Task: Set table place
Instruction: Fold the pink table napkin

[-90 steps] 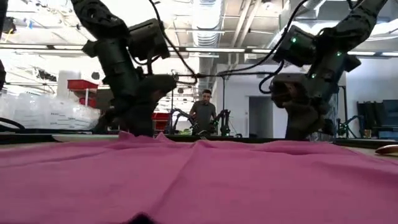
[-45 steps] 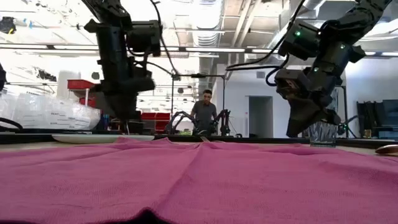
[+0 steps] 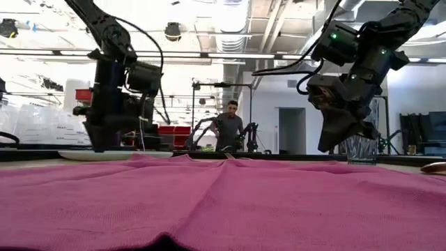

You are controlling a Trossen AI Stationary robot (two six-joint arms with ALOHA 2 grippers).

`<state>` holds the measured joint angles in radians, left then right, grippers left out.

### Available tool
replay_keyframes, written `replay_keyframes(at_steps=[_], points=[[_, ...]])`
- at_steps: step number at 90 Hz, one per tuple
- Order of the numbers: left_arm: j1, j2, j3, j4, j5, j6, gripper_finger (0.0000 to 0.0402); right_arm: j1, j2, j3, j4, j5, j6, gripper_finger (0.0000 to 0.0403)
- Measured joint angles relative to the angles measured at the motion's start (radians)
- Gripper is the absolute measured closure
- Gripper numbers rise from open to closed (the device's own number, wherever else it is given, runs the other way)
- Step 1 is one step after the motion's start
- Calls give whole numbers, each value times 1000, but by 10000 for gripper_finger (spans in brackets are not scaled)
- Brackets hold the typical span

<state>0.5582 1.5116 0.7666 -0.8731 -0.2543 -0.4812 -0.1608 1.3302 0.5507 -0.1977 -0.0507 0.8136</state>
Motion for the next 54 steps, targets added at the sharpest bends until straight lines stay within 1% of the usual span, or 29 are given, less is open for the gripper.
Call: replay_keyframes(at_steps=[12, 33, 43, 54], points=[[81, -4, -37, -5, -8, 25, 401, 0, 0, 0, 0, 0, -2, 403], [194, -4, -59, -37, -91, 32, 401, 0, 0, 0, 0, 0, -3, 403], [206, -35, -55, -64, -99, -20, 401, 3, -2, 0, 4, 0, -2, 403], [172, -113, -21, -86, -93, -67, 401, 12, -2, 0, 20, -1, -2, 403]])
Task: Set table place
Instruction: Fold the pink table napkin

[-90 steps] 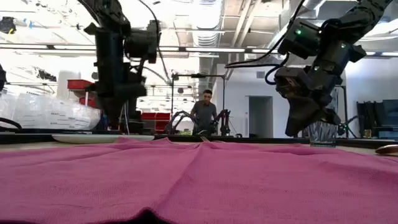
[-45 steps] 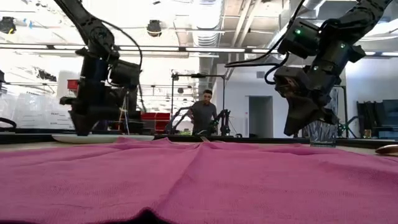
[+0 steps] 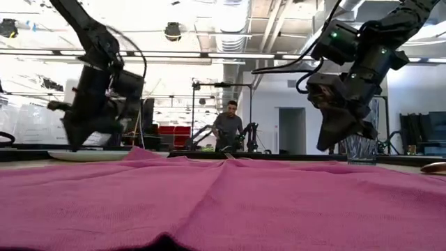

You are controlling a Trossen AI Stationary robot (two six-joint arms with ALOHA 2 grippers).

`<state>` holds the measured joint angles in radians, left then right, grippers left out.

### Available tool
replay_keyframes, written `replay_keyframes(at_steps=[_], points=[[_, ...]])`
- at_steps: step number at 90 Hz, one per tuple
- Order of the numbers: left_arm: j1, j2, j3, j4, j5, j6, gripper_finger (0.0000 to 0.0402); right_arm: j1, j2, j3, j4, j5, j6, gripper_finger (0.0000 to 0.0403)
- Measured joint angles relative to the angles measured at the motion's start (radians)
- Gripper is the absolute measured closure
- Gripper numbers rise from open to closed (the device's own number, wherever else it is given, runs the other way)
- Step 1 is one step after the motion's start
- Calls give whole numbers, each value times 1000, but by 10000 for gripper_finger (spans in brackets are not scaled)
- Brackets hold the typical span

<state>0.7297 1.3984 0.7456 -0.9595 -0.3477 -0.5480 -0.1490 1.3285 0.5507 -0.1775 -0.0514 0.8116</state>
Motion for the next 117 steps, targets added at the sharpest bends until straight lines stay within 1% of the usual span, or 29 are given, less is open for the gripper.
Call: replay_keyframes(at_steps=[13, 29, 39, 51, 69, 81, 94, 99, 110, 117], points=[[-54, -103, 43, -19, 13, -51, 401, 31, 0, 0, -13, -15, 18, 403], [-137, -205, 52, 17, 140, -153, 401, 94, 0, 0, -104, -14, 34, 403], [-212, -231, 52, 32, 163, -223, 401, 116, 0, -23, -121, -15, 46, 403], [-314, -232, 52, 66, 164, -308, 401, 123, -2, -57, -173, -14, 75, 403], [-426, -213, 53, 194, 166, -398, 402, 123, -47, -84, -188, -6, 91, 403], [-450, -192, 54, 233, 167, -425, 401, 115, -93, -87, -255, 49, 120, 403], [-451, -157, 54, 247, 169, -422, 401, 95, -119, -87, -332, 53, 108, 403], [-451, -144, 54, 266, 192, -409, 401, 95, -140, -88, -313, 58, 108, 403], [-458, -111, 54, 323, 261, -400, 401, 97, -198, -86, -204, 59, 113, 403], [-478, -89, 54, 346, 294, -402, 401, 96, -218, -86, -186, 72, 124, 403]])
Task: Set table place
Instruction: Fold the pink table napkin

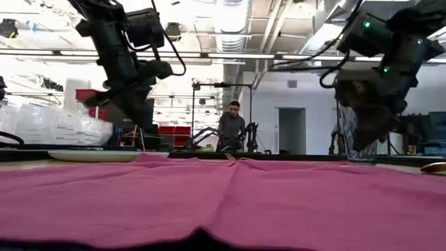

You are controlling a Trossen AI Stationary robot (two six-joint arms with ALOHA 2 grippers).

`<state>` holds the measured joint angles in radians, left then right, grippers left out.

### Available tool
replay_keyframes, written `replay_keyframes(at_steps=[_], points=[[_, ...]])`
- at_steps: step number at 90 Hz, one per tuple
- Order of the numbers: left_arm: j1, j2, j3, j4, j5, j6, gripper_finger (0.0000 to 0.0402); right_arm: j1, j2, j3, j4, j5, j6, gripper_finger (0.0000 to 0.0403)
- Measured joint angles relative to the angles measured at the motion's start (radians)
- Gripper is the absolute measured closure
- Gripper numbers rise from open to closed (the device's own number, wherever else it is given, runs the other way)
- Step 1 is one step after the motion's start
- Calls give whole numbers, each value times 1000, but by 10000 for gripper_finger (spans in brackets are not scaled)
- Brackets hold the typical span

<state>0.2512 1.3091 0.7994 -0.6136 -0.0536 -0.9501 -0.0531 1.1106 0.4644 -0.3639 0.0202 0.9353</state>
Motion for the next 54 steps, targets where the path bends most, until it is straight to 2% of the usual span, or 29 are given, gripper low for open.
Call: replay_keyframes(at_steps=[13, 26, 54], points=[[-55, 41, 0, 1, 10, -28, 401, -3, -5, 0, 3, 18, 7, 403], [-98, 128, 0, 38, 80, -30, 401, -10, 2, 0, 3, 35, 7, 403], [-141, 326, 18, 238, 155, -48, 402, -22, 2, 0, 0, 37, 2, 403]])
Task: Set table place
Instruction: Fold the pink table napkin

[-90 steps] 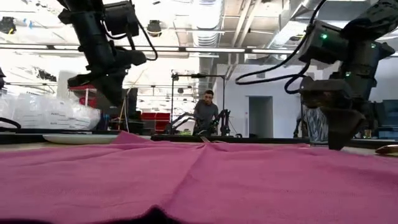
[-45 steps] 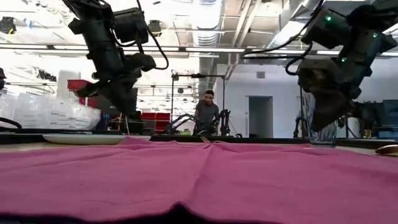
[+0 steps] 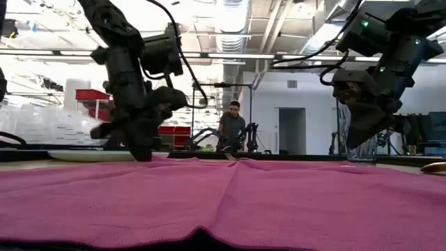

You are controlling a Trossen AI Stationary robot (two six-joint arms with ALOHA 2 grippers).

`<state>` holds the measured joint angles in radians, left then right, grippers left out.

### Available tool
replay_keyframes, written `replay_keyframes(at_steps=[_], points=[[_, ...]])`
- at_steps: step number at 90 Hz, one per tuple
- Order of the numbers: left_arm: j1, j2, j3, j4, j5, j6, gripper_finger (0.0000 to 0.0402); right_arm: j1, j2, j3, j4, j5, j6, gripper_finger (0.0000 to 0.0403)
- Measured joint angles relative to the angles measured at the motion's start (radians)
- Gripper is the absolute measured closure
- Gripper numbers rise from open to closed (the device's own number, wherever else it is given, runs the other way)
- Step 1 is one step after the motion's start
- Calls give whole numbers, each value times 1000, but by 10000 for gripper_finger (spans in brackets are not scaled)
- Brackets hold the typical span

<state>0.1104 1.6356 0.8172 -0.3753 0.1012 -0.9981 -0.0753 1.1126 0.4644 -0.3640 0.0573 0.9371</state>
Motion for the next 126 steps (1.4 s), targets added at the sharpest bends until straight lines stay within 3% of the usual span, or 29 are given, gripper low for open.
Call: replay_keyframes(at_steps=[29, 58, 73, 84, 92, 103, 126], points=[[24, 50, 130, 18, -1, 98, 401, -15, 0, 0, 2, -2, -2, 403], [78, 43, 214, -171, -77, 252, 401, -20, 8, 0, -14, -15, -16, 403], [140, 43, 223, -223, -113, 345, 401, -35, 52, 0, -81, 3, -21, 403], [209, 40, 224, -229, -108, 402, 401, -63, 54, 0, -72, 58, -41, 403], [264, 39, 224, -249, -107, 425, 401, -99, 38, 1, -39, 38, -102, 399], [341, 39, 224, -266, -49, 470, 401, -154, 18, 1, -41, -34, -185, 369], [416, 39, 224, -274, 26, 553, 381, -213, 15, 1, -121, -94, -240, 255]])
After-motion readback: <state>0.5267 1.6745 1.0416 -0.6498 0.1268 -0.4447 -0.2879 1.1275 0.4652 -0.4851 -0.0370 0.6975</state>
